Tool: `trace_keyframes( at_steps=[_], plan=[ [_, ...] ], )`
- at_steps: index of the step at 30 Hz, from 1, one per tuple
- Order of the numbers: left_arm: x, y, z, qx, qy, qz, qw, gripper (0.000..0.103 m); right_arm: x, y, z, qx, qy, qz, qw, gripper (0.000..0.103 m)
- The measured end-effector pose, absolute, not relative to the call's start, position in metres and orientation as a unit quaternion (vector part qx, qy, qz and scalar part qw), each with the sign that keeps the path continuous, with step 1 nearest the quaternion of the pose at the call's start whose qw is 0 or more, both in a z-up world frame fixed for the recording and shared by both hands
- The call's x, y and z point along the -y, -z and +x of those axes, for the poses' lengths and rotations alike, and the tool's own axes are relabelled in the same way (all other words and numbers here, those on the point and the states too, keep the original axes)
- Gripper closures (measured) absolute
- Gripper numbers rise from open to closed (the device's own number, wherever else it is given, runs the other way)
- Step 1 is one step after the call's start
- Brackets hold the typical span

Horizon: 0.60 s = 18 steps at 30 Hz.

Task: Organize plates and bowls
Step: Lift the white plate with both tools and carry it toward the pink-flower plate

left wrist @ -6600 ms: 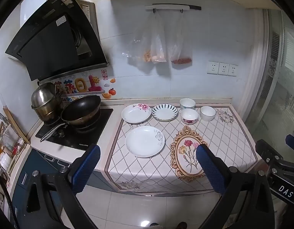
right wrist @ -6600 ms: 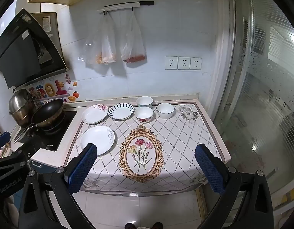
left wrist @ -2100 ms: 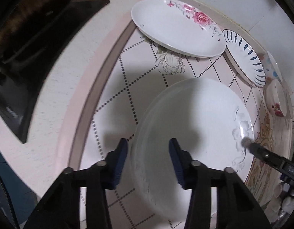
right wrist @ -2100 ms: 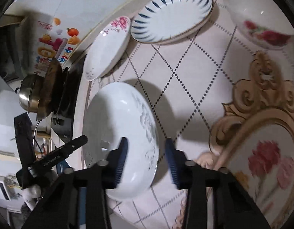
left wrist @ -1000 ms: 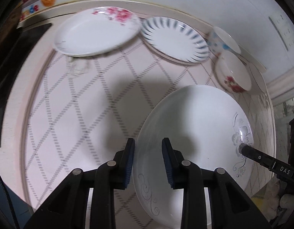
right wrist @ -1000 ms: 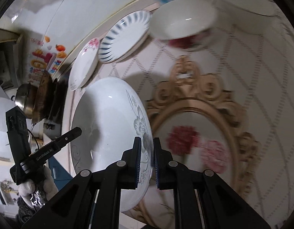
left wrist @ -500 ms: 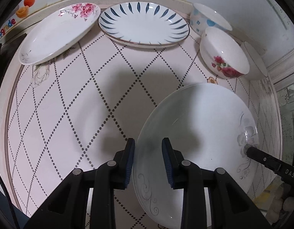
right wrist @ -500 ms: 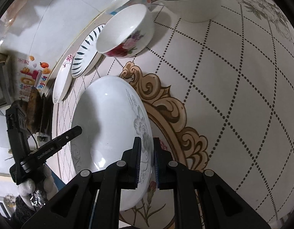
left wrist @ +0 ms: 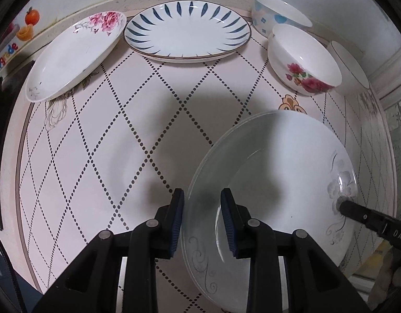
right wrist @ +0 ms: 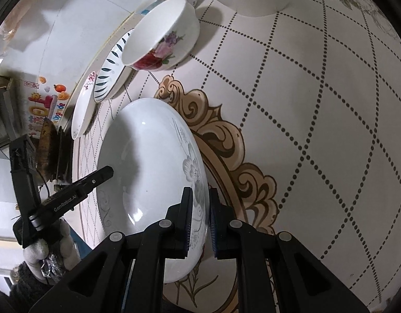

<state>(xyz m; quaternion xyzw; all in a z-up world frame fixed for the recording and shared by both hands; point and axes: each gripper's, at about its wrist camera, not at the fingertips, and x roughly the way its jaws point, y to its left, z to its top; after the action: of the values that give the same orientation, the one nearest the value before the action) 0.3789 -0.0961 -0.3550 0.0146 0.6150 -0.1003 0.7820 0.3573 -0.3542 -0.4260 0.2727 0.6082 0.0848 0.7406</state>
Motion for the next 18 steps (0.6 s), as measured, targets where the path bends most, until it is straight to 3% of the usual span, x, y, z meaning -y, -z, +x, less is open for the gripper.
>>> trace_keyframes(
  at_steps=[13, 18],
  plan=[
    [0.09, 0.366, 0.383, -0.635, 0.161, 0.006, 0.756, 0.077, 0.35, 0.426, 0.356, -0.613, -0.037, 0.287, 0.736, 0.09],
    [0.059, 0.332, 0.391, -0.612, 0.179, -0.036, 0.769, 0.077, 0.366, 0.408, 0.351, -0.606, -0.004, 0.331, 0.723, 0.088]
  ],
)
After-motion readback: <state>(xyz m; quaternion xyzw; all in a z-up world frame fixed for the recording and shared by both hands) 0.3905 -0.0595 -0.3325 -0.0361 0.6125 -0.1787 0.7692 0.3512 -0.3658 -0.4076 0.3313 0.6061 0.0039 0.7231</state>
